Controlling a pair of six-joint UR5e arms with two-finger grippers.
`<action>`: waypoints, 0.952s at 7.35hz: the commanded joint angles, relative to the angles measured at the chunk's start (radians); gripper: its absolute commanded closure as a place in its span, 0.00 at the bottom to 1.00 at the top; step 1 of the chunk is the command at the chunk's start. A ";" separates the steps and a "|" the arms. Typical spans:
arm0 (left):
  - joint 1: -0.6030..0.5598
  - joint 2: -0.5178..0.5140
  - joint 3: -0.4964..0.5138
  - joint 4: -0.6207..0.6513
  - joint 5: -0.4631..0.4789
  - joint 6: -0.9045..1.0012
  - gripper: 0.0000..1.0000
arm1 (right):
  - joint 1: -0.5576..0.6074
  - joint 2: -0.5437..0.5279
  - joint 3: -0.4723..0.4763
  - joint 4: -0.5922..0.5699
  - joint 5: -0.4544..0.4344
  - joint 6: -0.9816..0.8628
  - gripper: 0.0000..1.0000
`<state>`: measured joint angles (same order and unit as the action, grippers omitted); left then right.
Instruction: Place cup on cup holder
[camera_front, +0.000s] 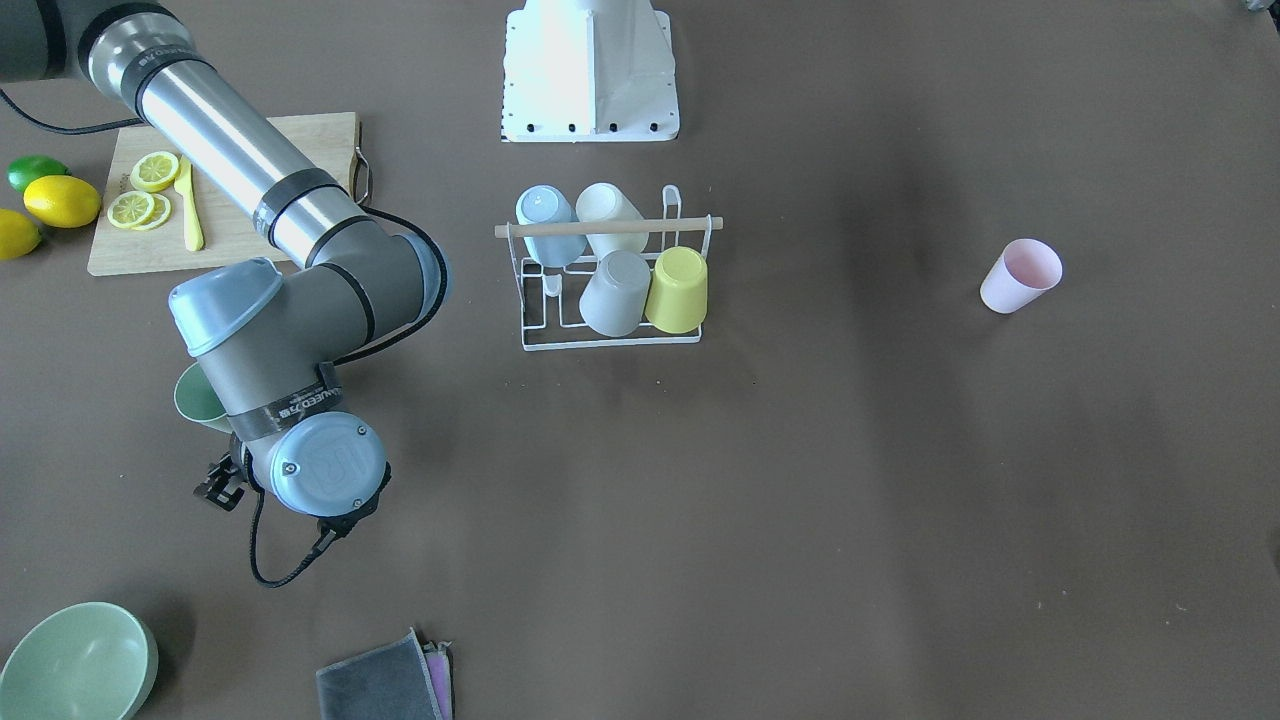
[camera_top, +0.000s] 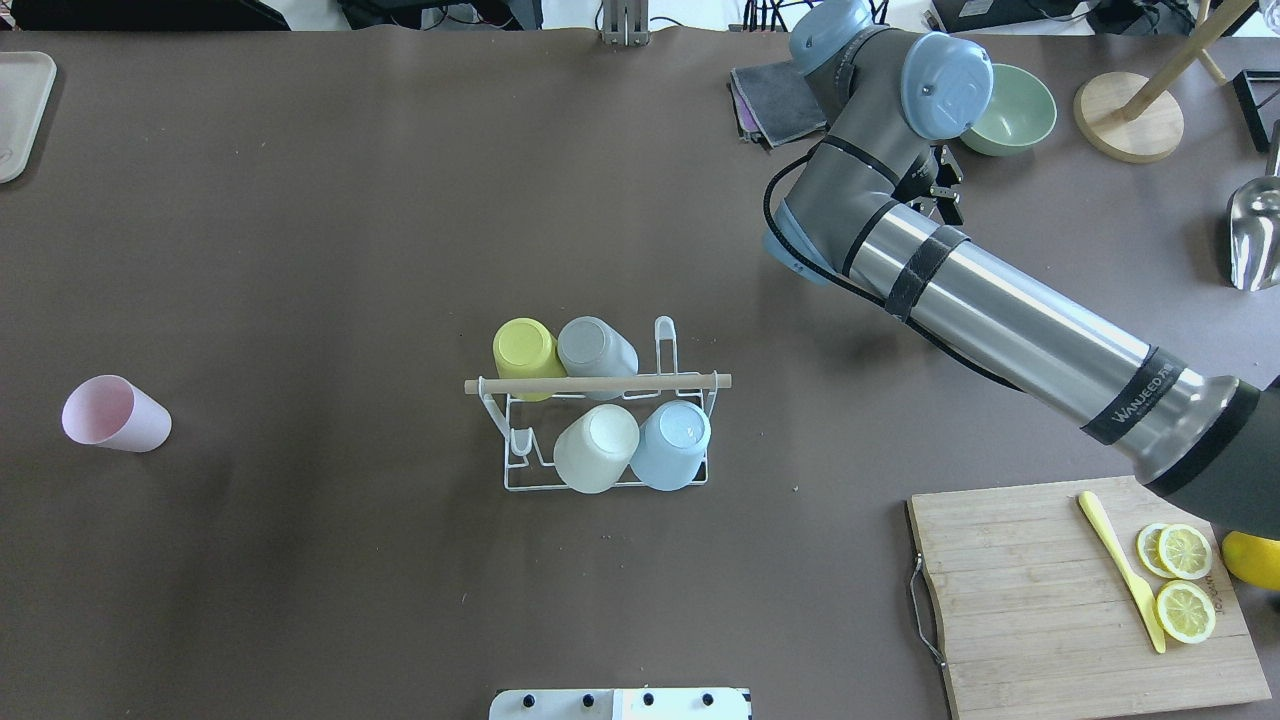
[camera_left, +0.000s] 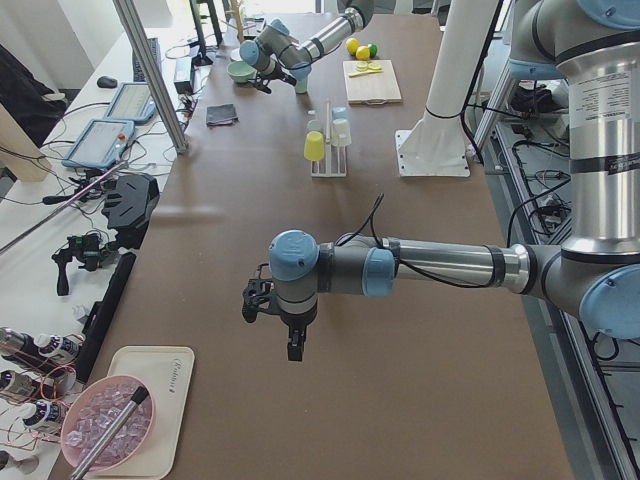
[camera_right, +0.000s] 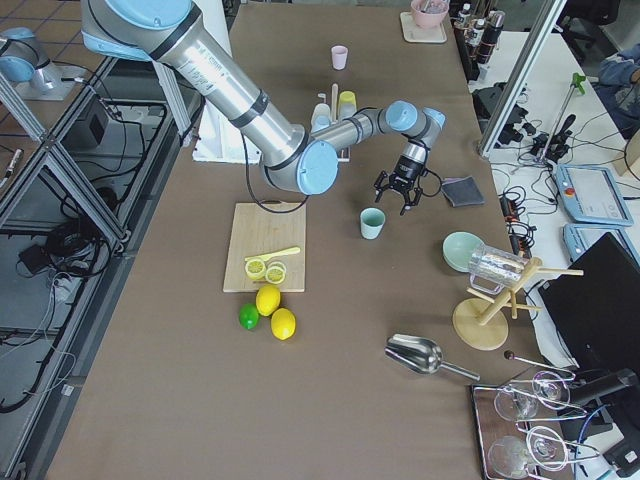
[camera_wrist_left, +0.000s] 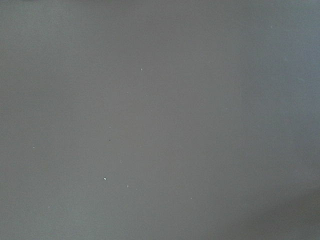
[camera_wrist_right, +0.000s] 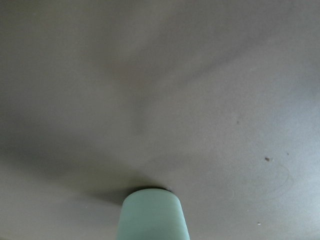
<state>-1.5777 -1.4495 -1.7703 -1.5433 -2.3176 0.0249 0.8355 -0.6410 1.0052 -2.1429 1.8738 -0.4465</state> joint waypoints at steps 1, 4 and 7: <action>0.014 -0.063 0.000 0.008 0.001 0.006 0.01 | -0.016 -0.003 -0.014 -0.023 -0.027 -0.081 0.00; 0.050 -0.203 0.002 0.200 0.001 0.066 0.01 | -0.047 -0.003 -0.014 -0.051 -0.078 -0.086 0.00; 0.119 -0.391 0.103 0.348 0.009 0.155 0.01 | -0.076 -0.020 -0.007 -0.054 -0.135 -0.089 0.00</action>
<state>-1.4757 -1.7757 -1.7132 -1.2317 -2.3097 0.1212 0.7748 -0.6518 0.9943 -2.1957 1.7729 -0.5330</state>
